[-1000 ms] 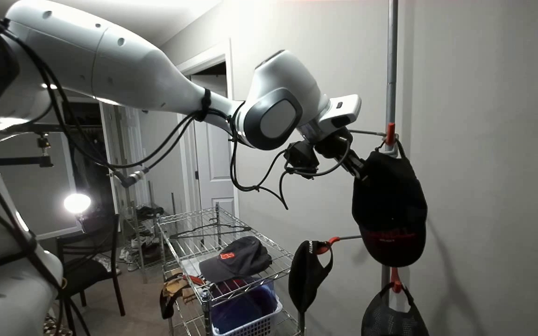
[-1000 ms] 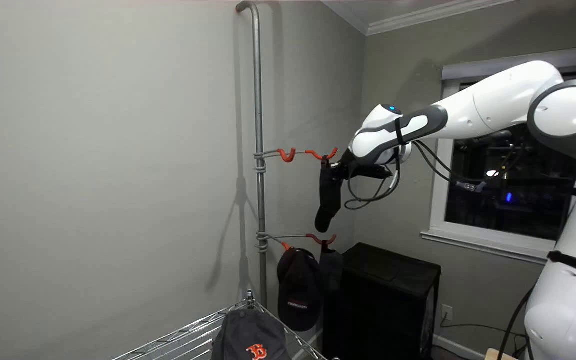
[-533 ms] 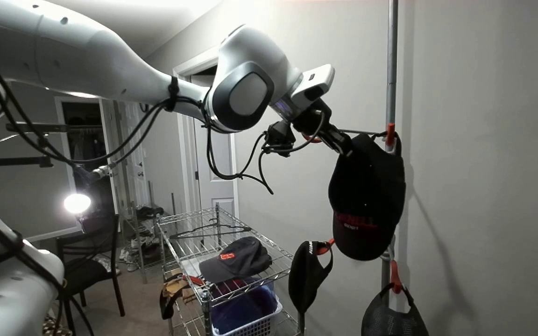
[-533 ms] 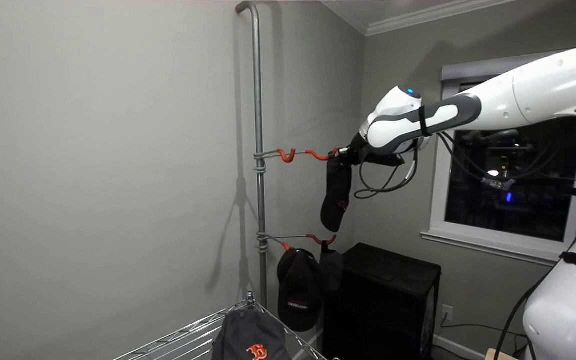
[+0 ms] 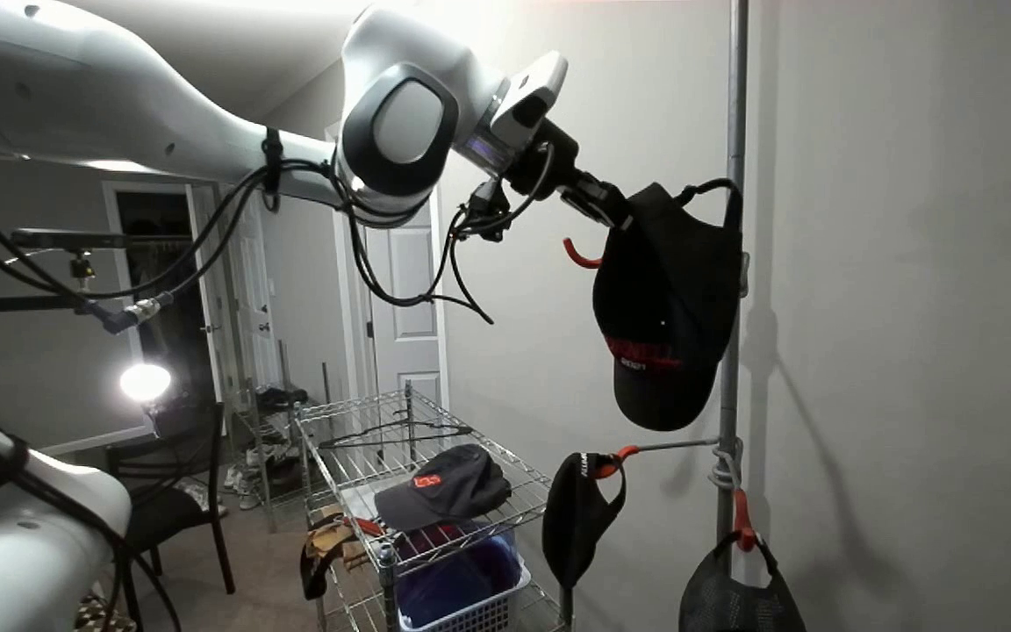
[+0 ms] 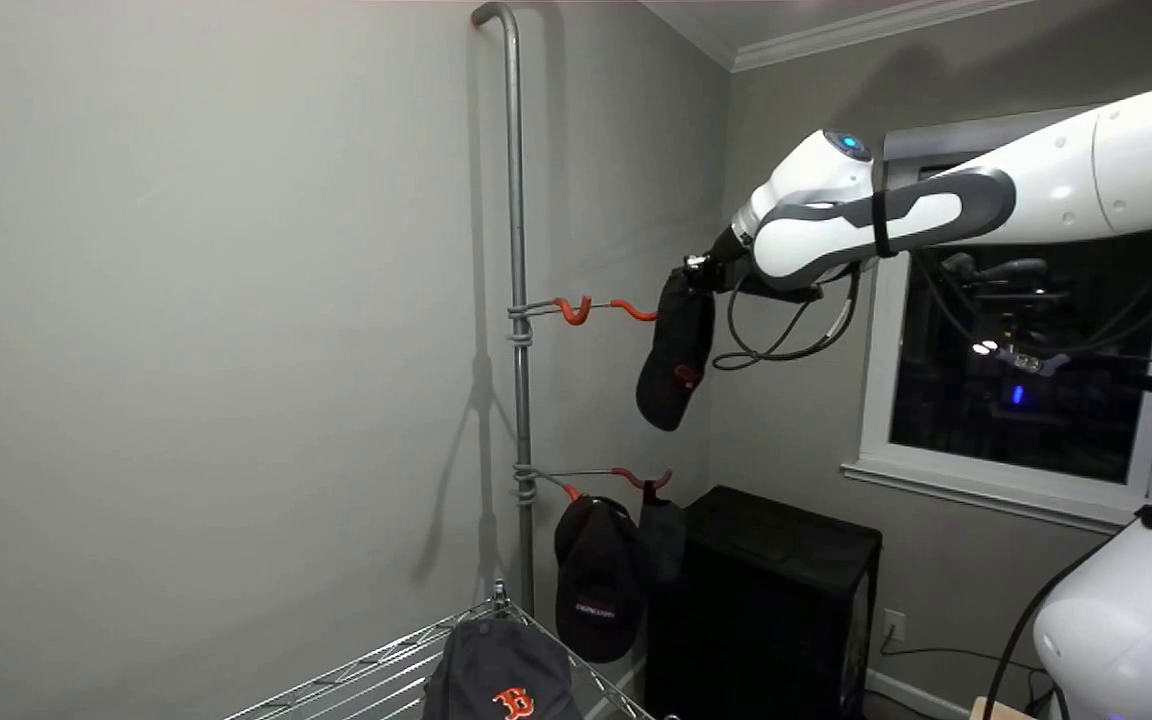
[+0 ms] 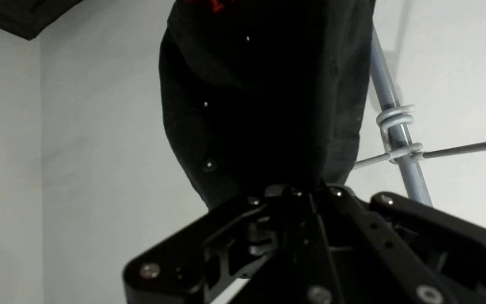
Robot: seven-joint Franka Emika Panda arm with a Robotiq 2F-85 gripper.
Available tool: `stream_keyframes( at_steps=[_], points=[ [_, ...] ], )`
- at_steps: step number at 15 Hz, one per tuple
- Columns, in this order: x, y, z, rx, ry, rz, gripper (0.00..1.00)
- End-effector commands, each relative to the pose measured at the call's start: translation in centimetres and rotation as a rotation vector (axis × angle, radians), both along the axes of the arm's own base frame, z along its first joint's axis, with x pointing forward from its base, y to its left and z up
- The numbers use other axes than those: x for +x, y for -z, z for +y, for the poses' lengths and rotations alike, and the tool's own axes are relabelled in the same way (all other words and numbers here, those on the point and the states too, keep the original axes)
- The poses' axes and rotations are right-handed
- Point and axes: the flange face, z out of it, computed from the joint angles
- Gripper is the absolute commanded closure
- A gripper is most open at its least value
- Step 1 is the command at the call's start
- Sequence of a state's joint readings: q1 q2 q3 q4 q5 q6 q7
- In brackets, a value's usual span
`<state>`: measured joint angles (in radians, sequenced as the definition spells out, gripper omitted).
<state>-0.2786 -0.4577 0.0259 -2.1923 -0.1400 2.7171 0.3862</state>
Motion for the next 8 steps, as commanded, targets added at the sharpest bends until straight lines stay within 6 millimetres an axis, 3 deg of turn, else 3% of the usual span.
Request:
stream_keyframes(
  at_steps=[1, 8],
  points=[
    [-0.6, -0.3, 1.8, 0.012, 0.018, 0.019, 0.97],
    [-2.8, 0.2, 7.0, 0.050, -0.064, 0.295, 0.97]
  ],
)
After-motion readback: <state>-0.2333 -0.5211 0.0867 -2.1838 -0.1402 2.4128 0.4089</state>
